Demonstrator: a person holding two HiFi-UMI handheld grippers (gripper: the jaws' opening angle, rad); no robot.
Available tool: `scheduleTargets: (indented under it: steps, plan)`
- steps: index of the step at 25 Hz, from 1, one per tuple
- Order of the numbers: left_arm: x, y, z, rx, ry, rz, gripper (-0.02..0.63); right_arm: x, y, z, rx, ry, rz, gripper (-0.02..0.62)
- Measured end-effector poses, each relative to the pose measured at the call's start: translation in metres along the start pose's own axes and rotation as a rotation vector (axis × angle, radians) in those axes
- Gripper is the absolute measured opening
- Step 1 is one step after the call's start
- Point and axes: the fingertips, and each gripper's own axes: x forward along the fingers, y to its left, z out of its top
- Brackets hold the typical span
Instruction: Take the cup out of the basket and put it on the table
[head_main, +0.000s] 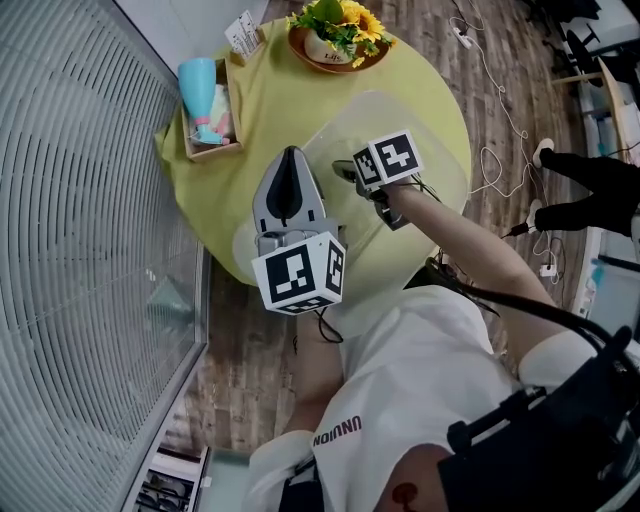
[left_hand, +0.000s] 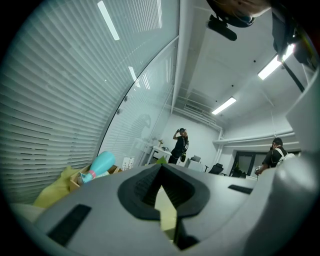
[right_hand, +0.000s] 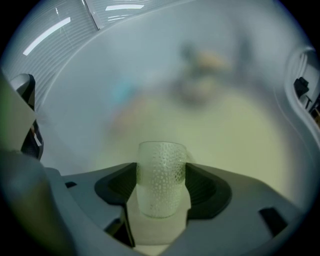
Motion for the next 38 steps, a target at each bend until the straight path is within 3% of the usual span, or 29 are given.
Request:
scheduleTargets:
  steps: [38]
  plan:
    - [-0.001, 0.005, 0.001, 0.027, -0.004, -0.023, 0.014, -0.043, 0.016, 0.012, 0.024, -0.106, 0.128, 0.316]
